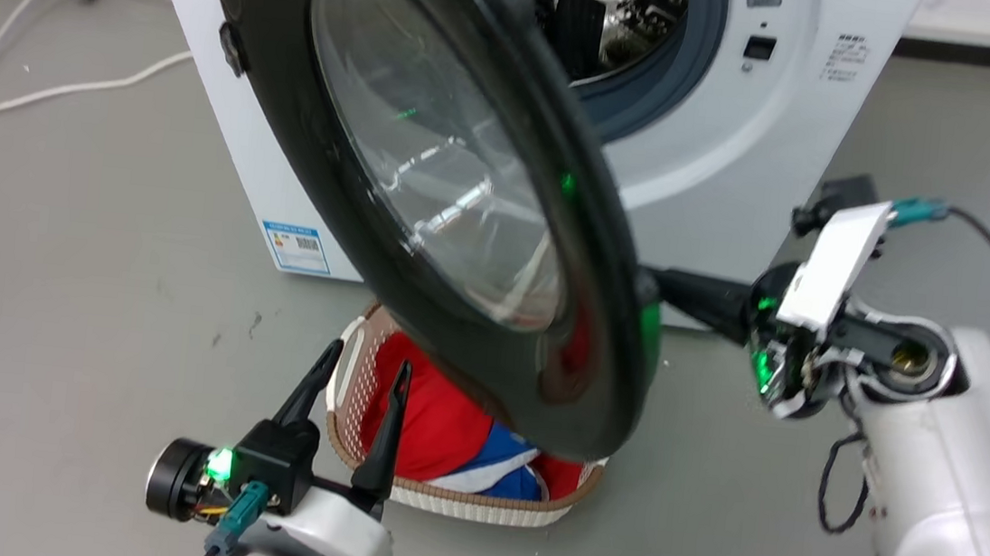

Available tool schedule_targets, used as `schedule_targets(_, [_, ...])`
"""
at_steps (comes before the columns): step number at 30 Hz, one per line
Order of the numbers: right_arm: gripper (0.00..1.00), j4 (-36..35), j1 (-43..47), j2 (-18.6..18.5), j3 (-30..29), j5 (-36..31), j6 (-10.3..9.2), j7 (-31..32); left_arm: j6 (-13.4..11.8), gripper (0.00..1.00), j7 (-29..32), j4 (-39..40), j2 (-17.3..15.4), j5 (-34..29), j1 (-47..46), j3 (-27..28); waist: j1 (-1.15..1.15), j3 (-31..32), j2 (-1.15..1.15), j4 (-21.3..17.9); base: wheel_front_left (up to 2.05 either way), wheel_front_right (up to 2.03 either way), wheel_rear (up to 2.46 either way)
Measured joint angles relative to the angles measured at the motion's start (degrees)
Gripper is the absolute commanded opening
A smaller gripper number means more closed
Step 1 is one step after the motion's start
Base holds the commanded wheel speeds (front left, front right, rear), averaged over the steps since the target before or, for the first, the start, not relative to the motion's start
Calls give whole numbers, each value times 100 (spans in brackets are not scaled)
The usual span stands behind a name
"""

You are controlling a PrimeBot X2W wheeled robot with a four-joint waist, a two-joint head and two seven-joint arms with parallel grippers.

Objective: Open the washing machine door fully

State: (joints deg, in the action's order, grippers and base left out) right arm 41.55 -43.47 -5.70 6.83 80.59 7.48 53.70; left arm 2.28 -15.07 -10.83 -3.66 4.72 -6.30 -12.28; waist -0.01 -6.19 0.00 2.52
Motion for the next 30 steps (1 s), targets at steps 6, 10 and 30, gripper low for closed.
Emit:
schedule_targets(6, [0, -433, 587, 167, 179, -13, 0, 82, 24, 100, 0, -55, -9, 11, 161, 3, 0, 287, 0, 57, 0, 0, 0])
schedule_targets(10, [0, -678, 909, 223, 379, -13, 0, 24, 34, 100, 0, -77, -7, 19, 197, 0, 0, 389, 0, 114, 0, 0, 0])
schedule_targets(30, [0, -1360, 1578, 270, 1919, 961, 0, -2008, 104, 100, 0, -210, -9, 74, 307, 66, 0, 670, 0, 54, 0, 0, 0])
